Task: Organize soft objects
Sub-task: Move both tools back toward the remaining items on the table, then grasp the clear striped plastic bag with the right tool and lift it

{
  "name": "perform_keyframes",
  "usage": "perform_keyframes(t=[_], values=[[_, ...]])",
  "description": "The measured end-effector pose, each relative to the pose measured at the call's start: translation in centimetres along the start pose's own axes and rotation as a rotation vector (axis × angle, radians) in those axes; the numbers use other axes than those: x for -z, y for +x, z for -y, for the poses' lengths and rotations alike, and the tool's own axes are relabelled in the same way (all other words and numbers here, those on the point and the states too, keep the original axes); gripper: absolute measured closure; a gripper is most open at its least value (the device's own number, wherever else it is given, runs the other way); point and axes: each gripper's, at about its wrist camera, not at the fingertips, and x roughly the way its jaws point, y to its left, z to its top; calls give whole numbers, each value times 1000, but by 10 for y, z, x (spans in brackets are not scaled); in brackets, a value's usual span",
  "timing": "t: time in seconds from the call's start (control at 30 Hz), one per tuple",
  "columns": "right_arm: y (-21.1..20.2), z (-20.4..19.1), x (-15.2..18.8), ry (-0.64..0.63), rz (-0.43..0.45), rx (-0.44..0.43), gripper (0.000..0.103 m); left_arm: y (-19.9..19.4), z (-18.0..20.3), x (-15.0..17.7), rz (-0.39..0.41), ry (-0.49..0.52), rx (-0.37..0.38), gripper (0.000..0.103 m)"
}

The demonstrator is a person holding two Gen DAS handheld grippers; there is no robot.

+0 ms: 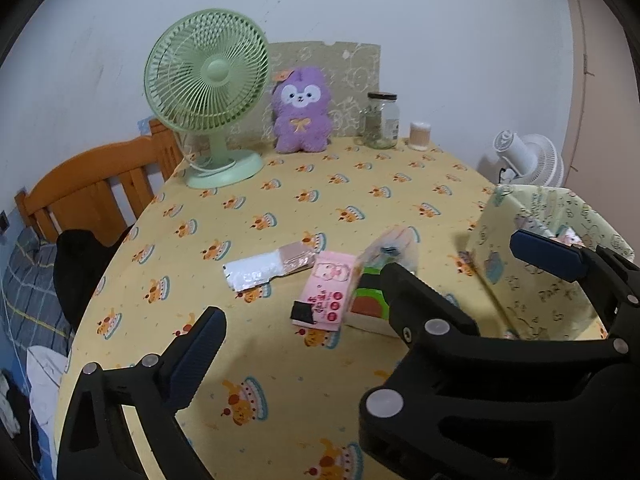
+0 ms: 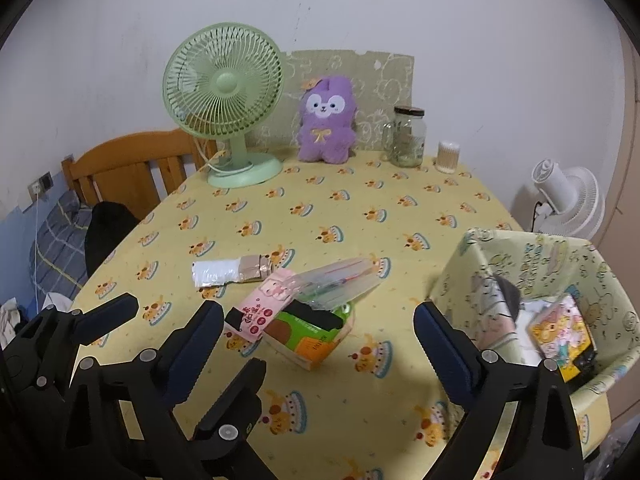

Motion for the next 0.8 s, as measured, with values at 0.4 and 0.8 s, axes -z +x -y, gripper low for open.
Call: perform_keyframes(t=[0.4,0.8], values=[[29,-7,-12,0,-25,12,7,29,-19,-11,-29,-19,-36,7],[62,-3,-31,56,-52,37,18,59,-27,-30,-55,-20,-41,11]])
